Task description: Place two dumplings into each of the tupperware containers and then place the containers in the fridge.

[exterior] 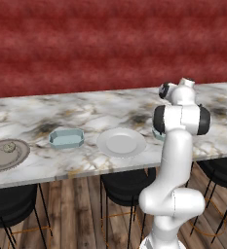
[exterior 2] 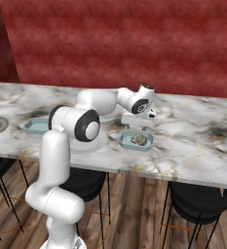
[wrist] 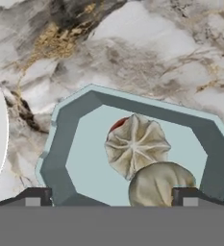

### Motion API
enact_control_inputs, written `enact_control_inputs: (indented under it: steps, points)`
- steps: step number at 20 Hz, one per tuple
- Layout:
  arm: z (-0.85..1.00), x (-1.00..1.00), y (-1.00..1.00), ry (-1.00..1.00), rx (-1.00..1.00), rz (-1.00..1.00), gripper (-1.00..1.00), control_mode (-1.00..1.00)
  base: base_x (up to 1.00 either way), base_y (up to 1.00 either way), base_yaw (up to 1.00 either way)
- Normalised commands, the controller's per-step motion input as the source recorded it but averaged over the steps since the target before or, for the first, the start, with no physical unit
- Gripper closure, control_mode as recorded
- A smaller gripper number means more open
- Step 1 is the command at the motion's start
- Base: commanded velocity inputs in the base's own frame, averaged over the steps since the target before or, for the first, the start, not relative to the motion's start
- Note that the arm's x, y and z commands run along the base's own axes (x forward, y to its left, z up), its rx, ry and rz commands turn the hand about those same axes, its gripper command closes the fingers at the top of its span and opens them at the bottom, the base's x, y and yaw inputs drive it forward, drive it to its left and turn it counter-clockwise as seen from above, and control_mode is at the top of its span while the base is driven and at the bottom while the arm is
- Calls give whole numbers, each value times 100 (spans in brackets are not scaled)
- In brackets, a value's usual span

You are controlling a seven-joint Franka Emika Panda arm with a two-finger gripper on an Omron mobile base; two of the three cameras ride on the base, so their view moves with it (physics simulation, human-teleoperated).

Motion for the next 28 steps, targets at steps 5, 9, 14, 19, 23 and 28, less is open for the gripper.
enact_control_inputs:
  steps: [5,9,14,19,23,28]
  points:
    - [-12,-38,70,5,-9,0,-100,-100,0,0,0]
    - [-36,-43,12,0,-8,0,-100,-100,0,0,0]
    - [-9,-23,5,0,0,0,-100,-100,0,0,0]
    - [-9,-9,31,-3,-2,1,-100,-100,0,0,0]
    - [-12,29,9,-4,-1,6,-100,-100,0,0,0]
    - [-21,29,0,-7,0,8,-100,-100,0,0,0]
